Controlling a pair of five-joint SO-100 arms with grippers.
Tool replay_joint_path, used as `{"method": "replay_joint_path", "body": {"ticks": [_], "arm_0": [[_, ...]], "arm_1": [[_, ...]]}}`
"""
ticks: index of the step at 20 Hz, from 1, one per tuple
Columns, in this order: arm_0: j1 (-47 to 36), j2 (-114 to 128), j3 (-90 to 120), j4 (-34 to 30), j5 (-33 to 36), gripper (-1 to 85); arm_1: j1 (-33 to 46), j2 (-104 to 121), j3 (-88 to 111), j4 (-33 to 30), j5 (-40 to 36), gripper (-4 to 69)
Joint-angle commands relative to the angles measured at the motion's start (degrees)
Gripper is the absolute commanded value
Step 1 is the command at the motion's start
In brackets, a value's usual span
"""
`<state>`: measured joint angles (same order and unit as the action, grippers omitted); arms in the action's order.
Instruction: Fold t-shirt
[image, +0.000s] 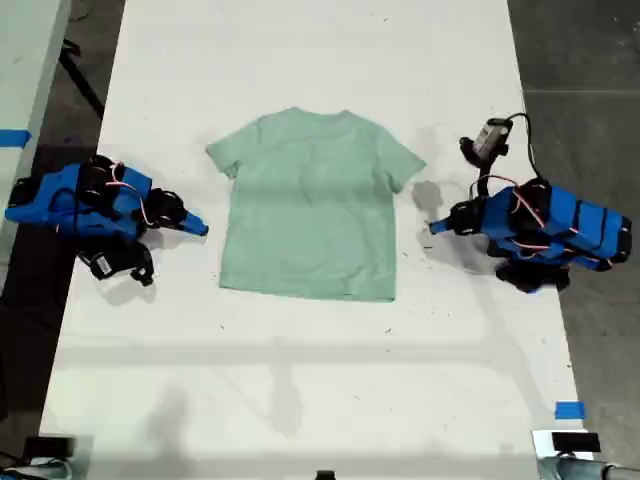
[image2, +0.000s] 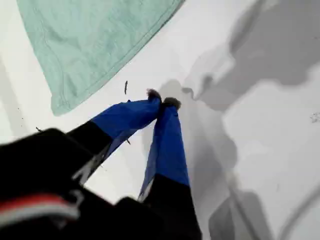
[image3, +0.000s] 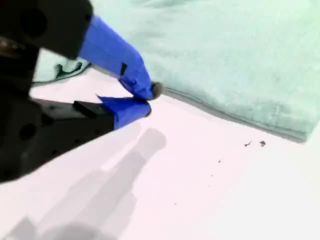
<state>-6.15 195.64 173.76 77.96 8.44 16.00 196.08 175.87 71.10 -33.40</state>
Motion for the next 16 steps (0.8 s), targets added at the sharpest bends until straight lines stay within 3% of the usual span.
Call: {"method": "replay_joint_path", "body": {"ticks": [1, 5, 7, 16], "arm_0": [[-0.5, 0.4, -1.1, 0.5, -4.2, 0.0], [1.6, 0.4, -0.4, 1.8, -16.1, 0.0], [1.8, 0.4, -0.5, 2.1, -17.9, 0.0], [-0.2, -9.3, -17.3, 1.8, -15.4, 0.0]], "arm_1": [[-2.6, 0.5, -0.4, -1.8, 34.4, -1.0], [-4.1, 0.5, -0.4, -1.4, 41.9, -1.0], [-4.1, 0.5, -0.8, -2.2, 42.5, -1.0], [-4.5, -4.2, -13.8, -4.9, 38.9, -1.0]]}}
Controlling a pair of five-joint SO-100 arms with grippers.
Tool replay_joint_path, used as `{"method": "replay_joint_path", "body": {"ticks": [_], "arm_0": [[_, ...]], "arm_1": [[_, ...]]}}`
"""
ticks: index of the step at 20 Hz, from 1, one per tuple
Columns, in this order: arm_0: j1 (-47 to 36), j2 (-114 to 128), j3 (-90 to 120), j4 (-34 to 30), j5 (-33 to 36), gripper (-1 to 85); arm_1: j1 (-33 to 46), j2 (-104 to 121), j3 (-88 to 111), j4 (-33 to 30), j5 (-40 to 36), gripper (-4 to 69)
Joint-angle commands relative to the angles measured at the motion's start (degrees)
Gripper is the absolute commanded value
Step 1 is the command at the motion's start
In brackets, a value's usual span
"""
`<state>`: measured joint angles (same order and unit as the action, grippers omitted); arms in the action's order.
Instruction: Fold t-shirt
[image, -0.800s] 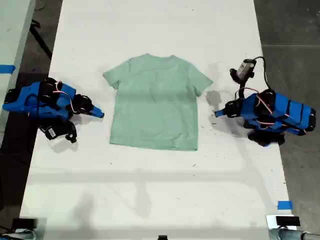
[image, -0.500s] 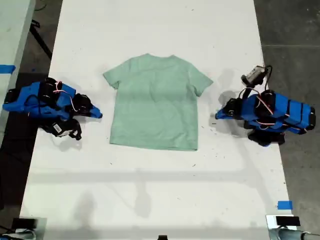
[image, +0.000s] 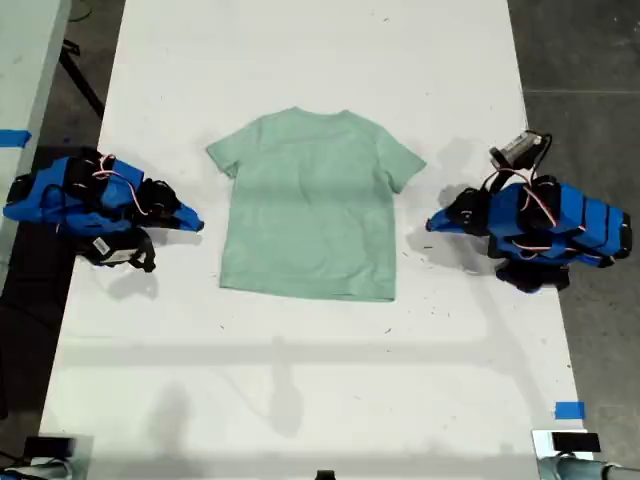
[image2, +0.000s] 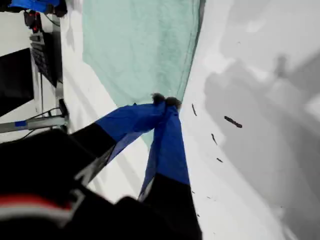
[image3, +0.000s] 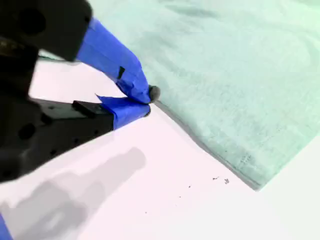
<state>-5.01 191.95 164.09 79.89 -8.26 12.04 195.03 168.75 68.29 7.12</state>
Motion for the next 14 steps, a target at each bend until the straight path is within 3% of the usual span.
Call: {"method": "replay_joint_path", "body": {"ticks": [1, 7, 14], "arm_0": [[-1.9, -11.1, -12.0, -0.4, 2.5, 0.0], [-9.8, -32.7, -31.9, 0.2, 12.2, 0.0], [-21.8, -46.6, -49.1, 6.6, 23.2, 0.0]], "arm_1": [[-0.3, -7.1, -9.6, -2.5, -2.6, -1.0], [4.5, -31.5, -31.7, -2.3, -13.7, -1.0], [13.1, -53.8, -59.5, 8.3, -26.0, -1.0]]}}
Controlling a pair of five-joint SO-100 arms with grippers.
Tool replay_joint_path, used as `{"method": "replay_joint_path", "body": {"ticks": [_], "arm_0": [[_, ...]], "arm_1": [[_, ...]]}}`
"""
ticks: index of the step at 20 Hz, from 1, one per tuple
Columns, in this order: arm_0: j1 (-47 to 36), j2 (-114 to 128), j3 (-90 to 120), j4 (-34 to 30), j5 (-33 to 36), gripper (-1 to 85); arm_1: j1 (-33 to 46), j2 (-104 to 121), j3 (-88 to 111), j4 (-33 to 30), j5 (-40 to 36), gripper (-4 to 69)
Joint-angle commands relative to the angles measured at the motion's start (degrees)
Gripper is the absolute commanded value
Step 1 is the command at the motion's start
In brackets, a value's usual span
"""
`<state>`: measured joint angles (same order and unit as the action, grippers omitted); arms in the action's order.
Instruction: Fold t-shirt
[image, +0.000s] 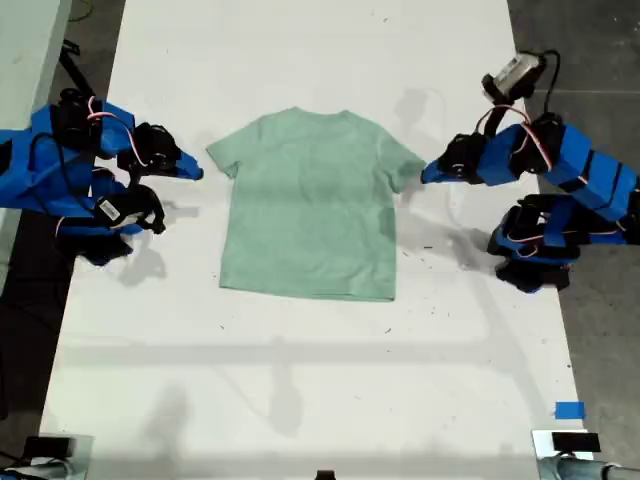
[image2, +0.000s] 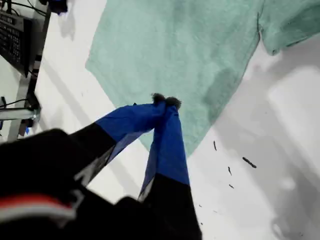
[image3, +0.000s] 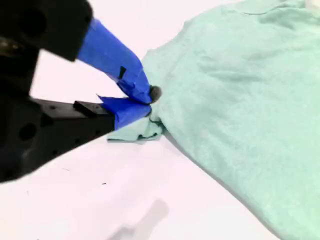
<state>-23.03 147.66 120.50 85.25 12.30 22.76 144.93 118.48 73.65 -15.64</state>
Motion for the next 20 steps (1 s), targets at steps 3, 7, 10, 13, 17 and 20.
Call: {"method": "replay_joint_path", "body": {"ticks": [3, 7, 10, 13, 17, 20], "arm_0": [[-9.6, -7.0, -10.9, 3.4, 7.2, 0.0], [-17.5, -17.0, -19.5, 6.4, 14.1, 0.5], [-20.3, -21.5, -22.1, 6.6, 16.4, 4.9], [-20.7, -21.4, -22.1, 6.7, 16.4, 22.4], [-21.0, -21.3, -21.9, 6.8, 17.1, 24.5], [-21.2, -21.3, -21.7, 6.6, 17.1, 24.4]], "arm_1": [[6.1, -10.9, -20.3, 8.8, -6.9, -1.1], [11.5, -19.2, -31.2, 14.2, -10.5, -1.1], [15.1, -24.4, -35.2, 16.6, -13.5, -1.0], [16.3, -27.7, -36.4, 17.3, -19.4, 22.7], [20.3, -29.4, -34.1, 16.0, -28.6, 32.7], [24.3, -29.5, -26.5, 11.5, -35.3, 34.1]]}}
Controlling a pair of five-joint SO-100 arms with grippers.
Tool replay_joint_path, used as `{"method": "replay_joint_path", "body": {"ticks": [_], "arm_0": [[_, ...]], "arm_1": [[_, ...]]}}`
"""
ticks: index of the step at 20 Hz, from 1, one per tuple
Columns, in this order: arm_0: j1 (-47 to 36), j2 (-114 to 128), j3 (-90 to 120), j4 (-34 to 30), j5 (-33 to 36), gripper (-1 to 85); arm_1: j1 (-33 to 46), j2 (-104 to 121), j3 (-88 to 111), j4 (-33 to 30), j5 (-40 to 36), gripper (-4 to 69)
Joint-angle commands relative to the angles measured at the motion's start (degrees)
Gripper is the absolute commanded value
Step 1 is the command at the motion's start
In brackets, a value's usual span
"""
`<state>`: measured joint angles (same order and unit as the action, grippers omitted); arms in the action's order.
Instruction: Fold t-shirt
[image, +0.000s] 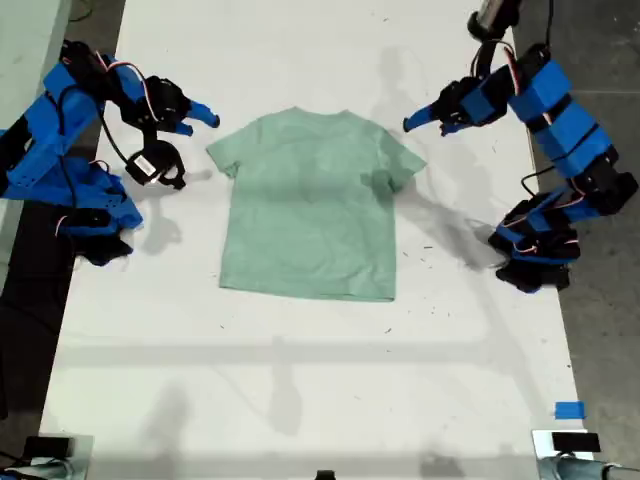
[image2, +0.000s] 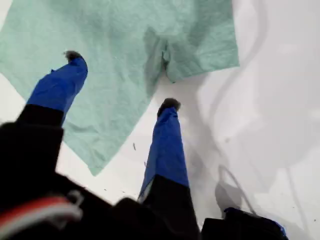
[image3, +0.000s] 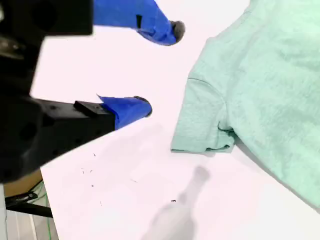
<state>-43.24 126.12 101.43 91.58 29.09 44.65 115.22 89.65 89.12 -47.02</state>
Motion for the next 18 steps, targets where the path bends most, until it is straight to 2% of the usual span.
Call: {"method": "replay_joint_path", "body": {"ticks": [1, 9, 18], "arm_0": [[-1.0, 0.3, -2.5, 0.2, 0.4, 24.4], [-0.9, -0.4, -2.1, -0.4, 0.4, 24.2], [-1.0, -0.6, -1.3, -0.5, 0.8, 24.2]], "arm_1": [[3.7, 0.2, 5.8, -6.4, -5.7, 34.0], [7.4, -4.0, 28.7, -29.3, -12.2, 34.0], [10.2, -20.0, 27.3, -40.9, -18.5, 35.8]]}}
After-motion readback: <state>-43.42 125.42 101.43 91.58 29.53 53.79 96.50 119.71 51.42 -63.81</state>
